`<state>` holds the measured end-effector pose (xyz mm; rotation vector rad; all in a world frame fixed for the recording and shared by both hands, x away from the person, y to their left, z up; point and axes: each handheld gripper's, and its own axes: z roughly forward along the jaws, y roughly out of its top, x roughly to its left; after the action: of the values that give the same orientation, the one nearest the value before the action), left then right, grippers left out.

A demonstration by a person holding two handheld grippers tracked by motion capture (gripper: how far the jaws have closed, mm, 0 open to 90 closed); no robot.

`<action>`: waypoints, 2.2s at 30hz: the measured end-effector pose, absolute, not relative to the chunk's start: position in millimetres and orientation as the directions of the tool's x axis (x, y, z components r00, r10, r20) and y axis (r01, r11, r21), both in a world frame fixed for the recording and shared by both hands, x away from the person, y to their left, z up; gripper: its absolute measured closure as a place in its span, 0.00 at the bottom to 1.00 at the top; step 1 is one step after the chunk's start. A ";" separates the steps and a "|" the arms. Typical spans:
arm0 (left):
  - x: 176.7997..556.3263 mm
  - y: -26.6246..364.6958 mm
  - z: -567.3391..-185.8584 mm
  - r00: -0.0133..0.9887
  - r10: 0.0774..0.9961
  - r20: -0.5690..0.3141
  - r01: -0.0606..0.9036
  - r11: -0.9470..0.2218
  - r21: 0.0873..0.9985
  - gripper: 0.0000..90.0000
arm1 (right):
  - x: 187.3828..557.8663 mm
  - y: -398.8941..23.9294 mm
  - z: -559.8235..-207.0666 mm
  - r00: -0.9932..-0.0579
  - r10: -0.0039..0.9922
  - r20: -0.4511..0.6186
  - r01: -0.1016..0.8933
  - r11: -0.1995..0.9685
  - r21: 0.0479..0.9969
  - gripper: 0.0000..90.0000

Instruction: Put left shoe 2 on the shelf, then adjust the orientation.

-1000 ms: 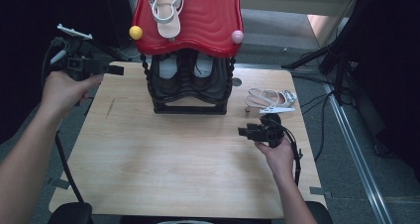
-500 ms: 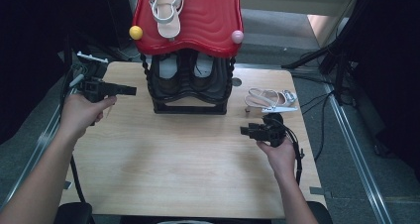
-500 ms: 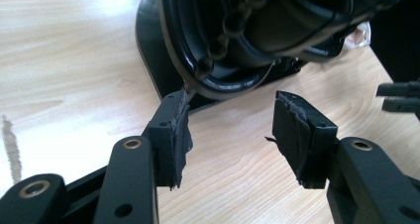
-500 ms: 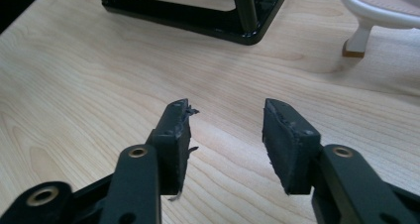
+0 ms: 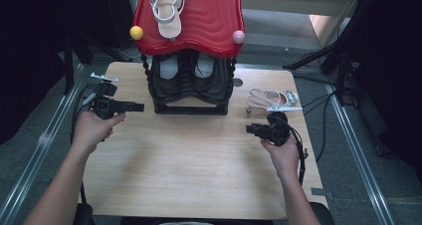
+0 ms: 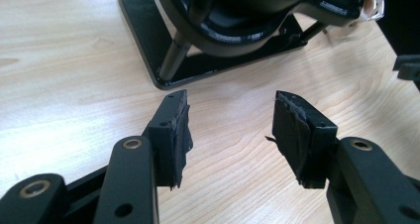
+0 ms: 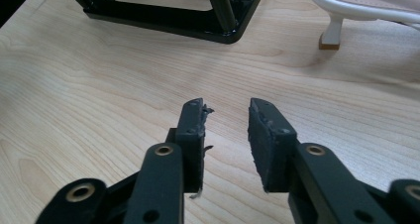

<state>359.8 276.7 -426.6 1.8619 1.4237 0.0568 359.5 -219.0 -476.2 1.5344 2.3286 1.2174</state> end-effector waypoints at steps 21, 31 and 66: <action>352.8 261.9 -458.8 0.426 0.810 -0.404 0.795 -0.122 0.594 0.54 | 393.5 -256.7 -469.4 -0.341 0.871 0.354 0.793 0.065 0.605 1.00; 351.8 259.0 -462.0 0.434 0.800 -0.415 0.799 -0.129 0.587 0.54 | 424.2 -267.7 -449.3 -0.299 0.894 0.332 0.789 0.036 0.613 1.00; 352.9 255.6 -470.9 0.448 0.806 -0.387 0.800 -0.169 0.576 0.54 | 483.5 -250.4 -465.4 -0.254 0.914 0.318 0.846 0.050 0.530 1.00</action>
<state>352.9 255.6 -470.9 1.9577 1.3454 0.0101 483.5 -250.4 -465.4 1.8515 2.1983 0.9827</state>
